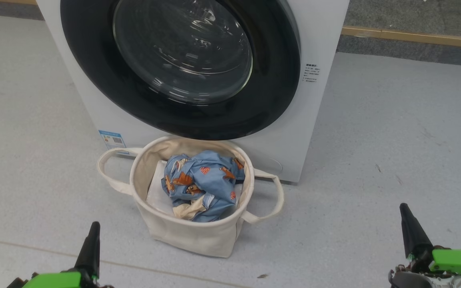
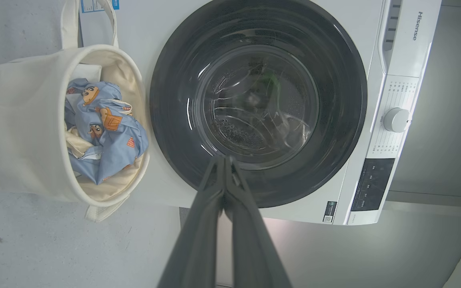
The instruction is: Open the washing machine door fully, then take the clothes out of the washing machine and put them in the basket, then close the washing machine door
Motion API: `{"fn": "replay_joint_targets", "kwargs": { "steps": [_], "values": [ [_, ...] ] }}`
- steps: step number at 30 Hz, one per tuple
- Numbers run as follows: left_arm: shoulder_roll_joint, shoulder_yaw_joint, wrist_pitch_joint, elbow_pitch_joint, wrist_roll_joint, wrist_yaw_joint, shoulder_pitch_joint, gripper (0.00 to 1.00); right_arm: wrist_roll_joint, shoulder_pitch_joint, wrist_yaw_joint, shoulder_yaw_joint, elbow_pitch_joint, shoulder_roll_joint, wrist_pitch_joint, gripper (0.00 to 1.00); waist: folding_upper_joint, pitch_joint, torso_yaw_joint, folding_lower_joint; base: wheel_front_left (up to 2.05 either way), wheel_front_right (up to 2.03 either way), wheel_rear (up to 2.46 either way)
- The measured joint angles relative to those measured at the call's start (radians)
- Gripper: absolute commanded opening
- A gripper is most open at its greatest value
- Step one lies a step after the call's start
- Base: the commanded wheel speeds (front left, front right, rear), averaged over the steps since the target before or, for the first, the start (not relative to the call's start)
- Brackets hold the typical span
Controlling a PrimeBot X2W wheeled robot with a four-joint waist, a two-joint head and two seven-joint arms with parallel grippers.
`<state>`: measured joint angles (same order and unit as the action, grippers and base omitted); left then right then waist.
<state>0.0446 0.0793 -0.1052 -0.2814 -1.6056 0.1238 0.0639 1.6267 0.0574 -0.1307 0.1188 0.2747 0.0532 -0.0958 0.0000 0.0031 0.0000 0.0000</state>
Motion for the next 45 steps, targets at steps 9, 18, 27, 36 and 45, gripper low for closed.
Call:
{"fn": "replay_joint_targets", "kwargs": {
  "steps": [9,18,27,36,45],
  "values": [
    [0.0,0.0,0.0,0.0,0.0,0.0,0.0,0.0,-0.007,0.0,0.0,0.002,0.0,-0.001,-0.006,0.0,0.0,0.0,0.0,0.0,0.0,0.0,0.0],
    [0.0,0.0,0.0,0.0,0.0,0.0,0.0,0.0,-0.007,0.0,0.0,0.002,0.0,-0.001,-0.006,0.0,0.0,0.0,0.0,0.0,0.0,0.0,0.0],
    [0.0,0.0,0.0,0.0,0.0,0.0,0.0,0.0,-0.007,0.0,0.0,0.004,0.0,-0.001,-0.007,0.0,0.0,0.0,0.0,0.0,0.0,0.0,0.0],
    [0.0,0.0,0.0,0.0,0.0,0.0,0.0,0.0,-0.007,0.0,0.0,0.005,0.0,-0.002,-0.008,0.0,0.0,0.0,0.0,0.0,0.0,0.0,0.0],
    [0.0,0.0,0.0,0.0,0.0,0.0,0.0,0.0,-0.007,0.0,0.0,0.007,0.0,-0.002,-0.008,0.0,0.0,0.0,0.0,0.0,0.0,0.0,0.0]
  ]
}}
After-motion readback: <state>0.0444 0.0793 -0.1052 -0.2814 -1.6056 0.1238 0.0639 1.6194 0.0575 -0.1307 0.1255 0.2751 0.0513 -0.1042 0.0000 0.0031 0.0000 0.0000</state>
